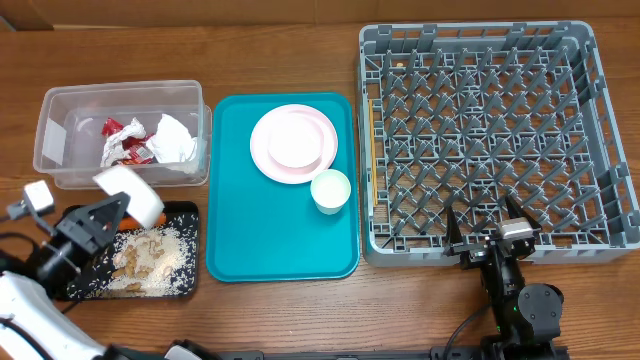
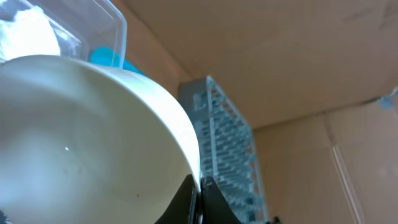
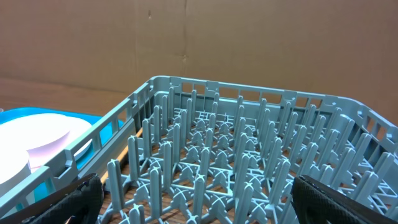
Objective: Sort waste into correct bins and load items into the dishwasher
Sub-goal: 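Carry the empty white bowl right and set it on the teal tray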
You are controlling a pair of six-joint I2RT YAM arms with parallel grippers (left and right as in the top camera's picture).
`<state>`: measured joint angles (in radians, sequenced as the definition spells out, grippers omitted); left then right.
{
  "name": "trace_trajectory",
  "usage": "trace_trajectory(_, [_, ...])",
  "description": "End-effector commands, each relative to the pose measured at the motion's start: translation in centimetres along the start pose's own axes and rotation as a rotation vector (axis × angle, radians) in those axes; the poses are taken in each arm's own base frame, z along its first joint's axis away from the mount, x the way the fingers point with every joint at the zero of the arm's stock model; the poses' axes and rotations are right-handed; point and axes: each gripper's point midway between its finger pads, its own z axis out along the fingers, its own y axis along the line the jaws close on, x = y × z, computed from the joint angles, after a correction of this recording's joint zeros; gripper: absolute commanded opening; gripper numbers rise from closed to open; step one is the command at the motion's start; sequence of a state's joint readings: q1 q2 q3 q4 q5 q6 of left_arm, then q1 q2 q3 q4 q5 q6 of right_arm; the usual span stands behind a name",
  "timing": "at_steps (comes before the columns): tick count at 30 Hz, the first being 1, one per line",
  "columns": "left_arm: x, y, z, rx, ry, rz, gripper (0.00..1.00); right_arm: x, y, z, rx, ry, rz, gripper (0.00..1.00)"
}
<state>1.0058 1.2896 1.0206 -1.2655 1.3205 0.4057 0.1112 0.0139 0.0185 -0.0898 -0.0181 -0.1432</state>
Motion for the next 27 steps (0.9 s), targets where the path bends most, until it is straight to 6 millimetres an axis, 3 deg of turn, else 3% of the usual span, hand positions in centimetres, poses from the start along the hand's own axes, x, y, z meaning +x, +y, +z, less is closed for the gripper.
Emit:
trace_trajectory(1, [-0.2, 0.0, 0.9, -0.141, 0.050, -0.053, 0.04, 0.1, -0.2, 0.0, 0.011, -0.005, -0.003, 1.00])
trace_trajectory(4, [-0.1, 0.1, 2.2, -0.239, 0.084, -0.027, 0.04, 0.1, -0.2, 0.0, 0.011, -0.005, -0.003, 1.00])
trace_trajectory(11, [2.5, -2.5, 7.2, -0.324, 0.189, 0.097, 0.04, 0.1, -0.2, 0.0, 0.011, -0.005, -0.003, 1.00])
trace_trajectory(15, [5.5, -3.0, 10.5, -0.428, 0.272, 0.196, 0.04, 0.1, -0.2, 0.0, 0.011, -0.005, -0.003, 1.00])
trace_trajectory(24, [12.7, -2.7, 15.0, -0.598, 0.438, 0.371, 0.04, 0.1, -0.2, 0.0, 0.011, -0.005, -0.003, 1.00])
trace_trajectory(27, [14.8, -1.8, 16.3, -0.643, 0.499, 0.415, 0.04, 0.1, -0.2, 0.0, 0.011, -0.005, -0.003, 1.00])
